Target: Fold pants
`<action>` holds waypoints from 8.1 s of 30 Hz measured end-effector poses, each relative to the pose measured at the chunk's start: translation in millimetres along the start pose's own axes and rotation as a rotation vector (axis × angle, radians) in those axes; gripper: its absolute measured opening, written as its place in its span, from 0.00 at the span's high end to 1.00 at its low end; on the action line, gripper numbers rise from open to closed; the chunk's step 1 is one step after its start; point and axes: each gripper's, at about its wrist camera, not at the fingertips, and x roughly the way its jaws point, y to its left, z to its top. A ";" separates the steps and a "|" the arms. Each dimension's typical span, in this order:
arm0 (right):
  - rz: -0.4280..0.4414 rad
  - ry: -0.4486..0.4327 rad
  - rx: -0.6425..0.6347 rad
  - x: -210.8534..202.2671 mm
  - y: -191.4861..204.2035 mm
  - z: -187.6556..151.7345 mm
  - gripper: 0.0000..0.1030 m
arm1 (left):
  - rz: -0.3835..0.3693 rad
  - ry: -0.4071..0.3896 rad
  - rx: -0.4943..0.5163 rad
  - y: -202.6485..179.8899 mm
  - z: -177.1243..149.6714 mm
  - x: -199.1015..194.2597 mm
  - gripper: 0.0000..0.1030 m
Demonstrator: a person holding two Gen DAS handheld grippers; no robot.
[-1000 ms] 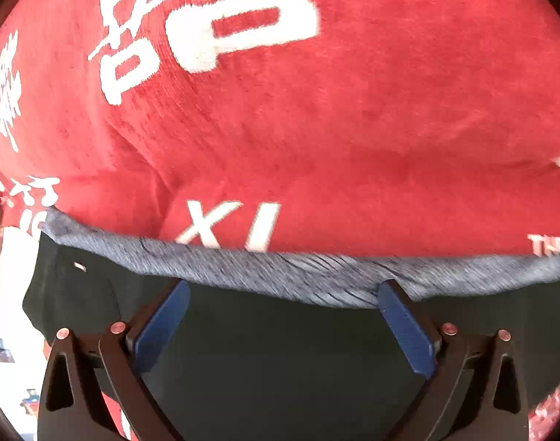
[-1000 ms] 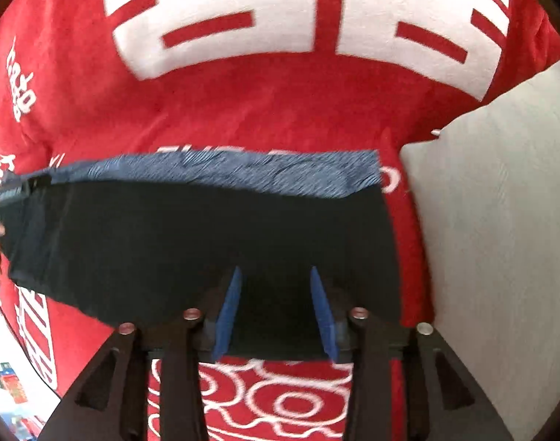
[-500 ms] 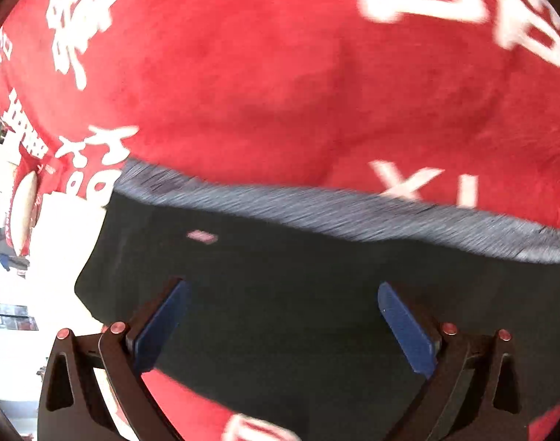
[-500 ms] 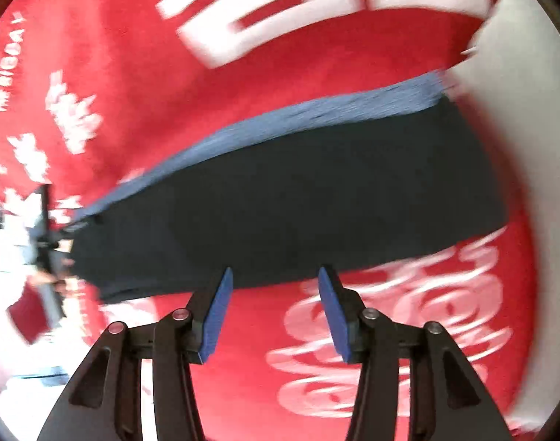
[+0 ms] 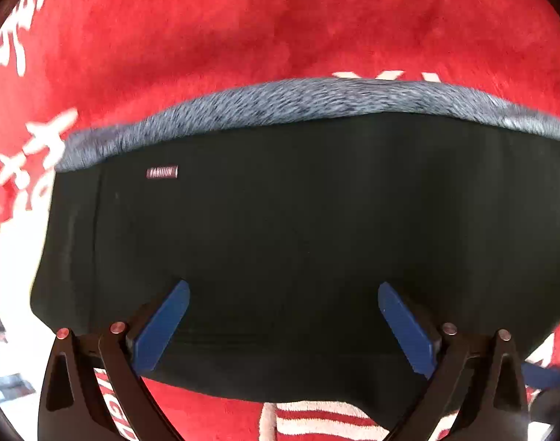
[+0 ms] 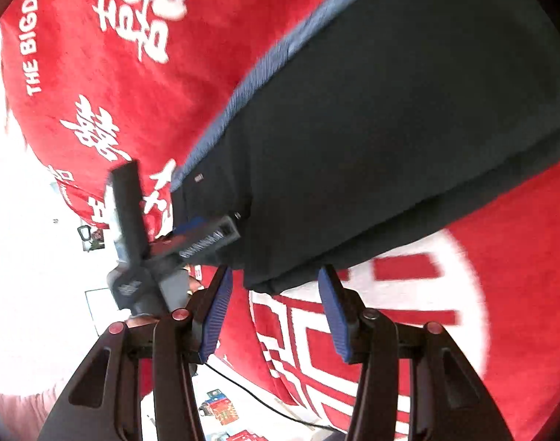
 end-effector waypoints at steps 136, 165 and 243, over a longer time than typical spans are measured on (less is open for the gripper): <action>-0.506 -0.254 -0.137 -263.3 -61.8 -108.2 0.35 | -0.215 0.046 -0.054 -52.2 -262.6 -179.8 0.00; -0.067 -0.704 0.262 -319.2 -227.0 83.3 0.33 | -0.145 -0.139 0.037 -309.4 24.2 -89.0 0.00; -0.844 -0.379 -0.473 -138.9 18.3 -24.2 0.40 | -0.455 -0.005 0.244 -116.2 -22.1 -90.5 0.90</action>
